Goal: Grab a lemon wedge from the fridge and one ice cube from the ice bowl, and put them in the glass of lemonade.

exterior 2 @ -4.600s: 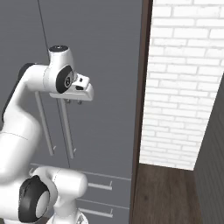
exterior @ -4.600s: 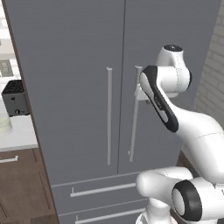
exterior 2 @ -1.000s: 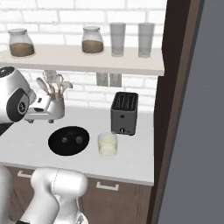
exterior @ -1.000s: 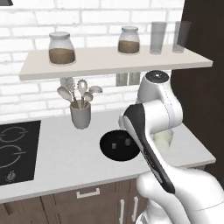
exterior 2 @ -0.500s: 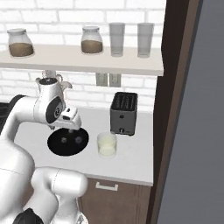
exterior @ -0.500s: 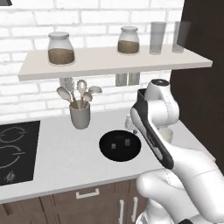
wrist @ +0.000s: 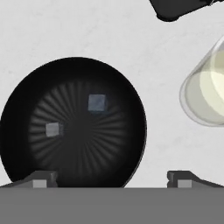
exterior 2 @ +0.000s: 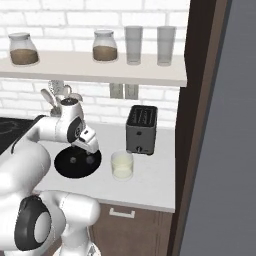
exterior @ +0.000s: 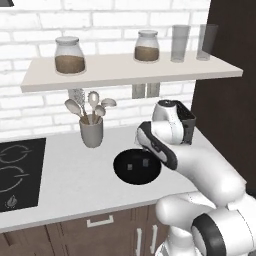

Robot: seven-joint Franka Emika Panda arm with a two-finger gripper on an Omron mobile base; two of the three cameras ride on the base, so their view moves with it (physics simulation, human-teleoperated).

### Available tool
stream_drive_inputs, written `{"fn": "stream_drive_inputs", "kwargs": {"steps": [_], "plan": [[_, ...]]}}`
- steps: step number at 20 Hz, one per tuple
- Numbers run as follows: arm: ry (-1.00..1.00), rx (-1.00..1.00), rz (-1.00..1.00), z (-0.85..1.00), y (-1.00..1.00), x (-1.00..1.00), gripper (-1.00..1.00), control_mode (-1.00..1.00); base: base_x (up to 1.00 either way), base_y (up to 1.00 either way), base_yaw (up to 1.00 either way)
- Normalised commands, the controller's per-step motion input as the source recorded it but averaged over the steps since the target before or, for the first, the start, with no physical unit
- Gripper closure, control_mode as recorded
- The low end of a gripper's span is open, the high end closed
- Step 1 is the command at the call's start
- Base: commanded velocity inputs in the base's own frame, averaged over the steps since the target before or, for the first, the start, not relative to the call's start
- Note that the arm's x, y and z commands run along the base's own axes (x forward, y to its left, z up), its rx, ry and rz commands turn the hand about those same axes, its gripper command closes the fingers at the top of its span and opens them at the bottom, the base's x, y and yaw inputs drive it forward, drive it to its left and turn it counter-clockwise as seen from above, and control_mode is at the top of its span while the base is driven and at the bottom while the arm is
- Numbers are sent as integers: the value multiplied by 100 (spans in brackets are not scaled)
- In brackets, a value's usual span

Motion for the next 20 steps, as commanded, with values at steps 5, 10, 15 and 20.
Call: {"fn": "stream_drive_inputs", "kwargs": {"steps": [5,10,15,20], "plan": [[-1,-3,-14,-20,1,8,-100,-100,0,0,0],[22,0,-1,-49,0,35,-100,-100,0,0,0],[19,-5,0,-33,0,39,-100,-100,0,0,0],[3,-4,0,-18,0,23,-100,-100,0,0,0]]}}
